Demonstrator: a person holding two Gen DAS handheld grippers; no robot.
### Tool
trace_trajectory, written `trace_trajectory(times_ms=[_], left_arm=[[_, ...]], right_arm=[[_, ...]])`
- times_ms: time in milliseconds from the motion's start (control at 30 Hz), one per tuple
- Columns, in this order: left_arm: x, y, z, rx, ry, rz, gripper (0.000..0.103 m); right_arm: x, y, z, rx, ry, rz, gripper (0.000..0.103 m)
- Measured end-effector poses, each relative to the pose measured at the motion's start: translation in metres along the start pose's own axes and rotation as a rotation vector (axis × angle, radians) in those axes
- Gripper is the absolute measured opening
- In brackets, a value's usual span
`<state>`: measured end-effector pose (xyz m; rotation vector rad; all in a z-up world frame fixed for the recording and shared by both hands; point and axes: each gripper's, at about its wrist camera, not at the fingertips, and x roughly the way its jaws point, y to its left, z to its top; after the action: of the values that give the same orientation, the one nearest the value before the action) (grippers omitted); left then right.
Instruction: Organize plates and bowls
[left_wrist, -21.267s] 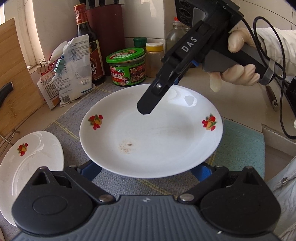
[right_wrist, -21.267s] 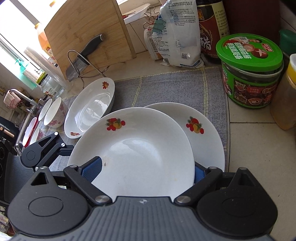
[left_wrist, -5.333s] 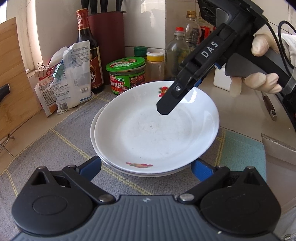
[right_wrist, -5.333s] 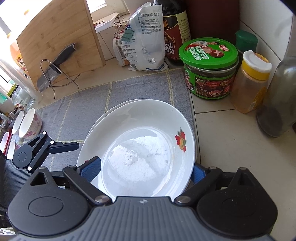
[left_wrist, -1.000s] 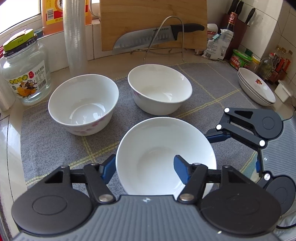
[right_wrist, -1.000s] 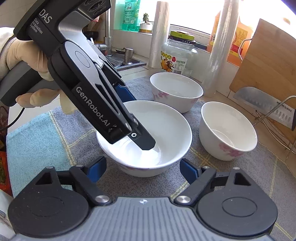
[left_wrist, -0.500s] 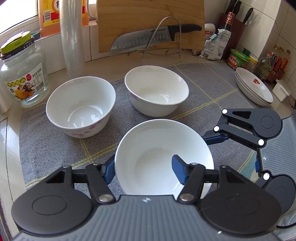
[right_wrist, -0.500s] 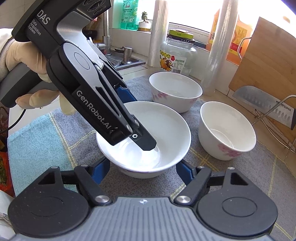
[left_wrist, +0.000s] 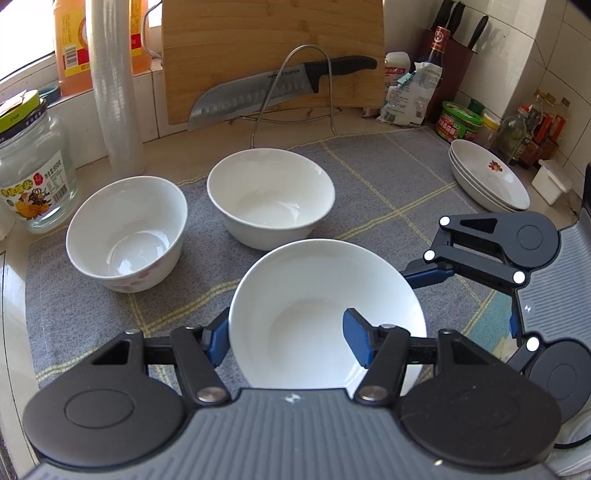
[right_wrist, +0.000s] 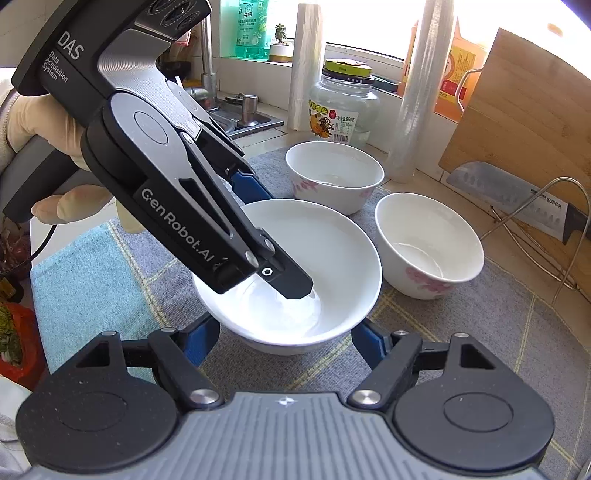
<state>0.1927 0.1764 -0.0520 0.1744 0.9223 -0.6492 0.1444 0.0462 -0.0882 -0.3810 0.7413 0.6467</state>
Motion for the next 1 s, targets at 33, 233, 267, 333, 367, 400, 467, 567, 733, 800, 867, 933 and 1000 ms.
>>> trace_trajectory(times_ms=[33, 233, 267, 333, 367, 400, 467, 567, 733, 800, 867, 933, 1000], left_arm=[[0.001, -0.004, 0.002, 0.005, -0.002, -0.004, 0.061], [0.009, -0.030, 0.012, 0.030, -0.007, -0.029, 0.061], [0.011, -0.035, 0.014, 0.038, -0.008, -0.036, 0.061], [0.015, -0.043, 0.017, 0.048, -0.008, -0.045, 0.061], [0.017, -0.048, 0.019, 0.056, -0.008, -0.051, 0.061], [0.019, -0.052, 0.021, 0.063, -0.008, -0.057, 0.061], [0.024, -0.060, 0.025, 0.075, -0.008, -0.069, 0.061], [0.030, -0.072, 0.031, 0.094, -0.007, -0.085, 0.061], [0.040, -0.088, 0.040, 0.121, -0.007, -0.112, 0.061], [0.044, -0.093, 0.044, 0.130, -0.006, -0.119, 0.061], [0.048, -0.097, 0.047, 0.138, -0.006, -0.128, 0.061], [0.051, -0.101, 0.049, 0.145, -0.005, -0.134, 0.061], [0.054, -0.104, 0.051, 0.153, -0.002, -0.138, 0.061]], right_arm=[[-0.003, -0.002, -0.002, 0.003, 0.001, -0.003, 0.082], [-0.023, -0.015, -0.018, 0.016, 0.006, -0.032, 0.082], [-0.026, -0.017, -0.021, 0.021, 0.008, -0.038, 0.082], [-0.032, -0.023, -0.026, 0.029, 0.010, -0.048, 0.082], [-0.035, -0.025, -0.029, 0.033, 0.012, -0.053, 0.082], [-0.038, -0.028, -0.032, 0.038, 0.013, -0.059, 0.082], [-0.044, -0.033, -0.038, 0.048, 0.016, -0.070, 0.082], [-0.052, -0.040, -0.045, 0.058, 0.021, -0.090, 0.082], [-0.061, -0.051, -0.055, 0.079, 0.025, -0.118, 0.082], [-0.065, -0.054, -0.059, 0.087, 0.026, -0.128, 0.082], [-0.068, -0.058, -0.063, 0.097, 0.028, -0.138, 0.082], [-0.069, -0.062, -0.066, 0.104, 0.031, -0.144, 0.082], [-0.070, -0.065, -0.068, 0.110, 0.034, -0.148, 0.082]])
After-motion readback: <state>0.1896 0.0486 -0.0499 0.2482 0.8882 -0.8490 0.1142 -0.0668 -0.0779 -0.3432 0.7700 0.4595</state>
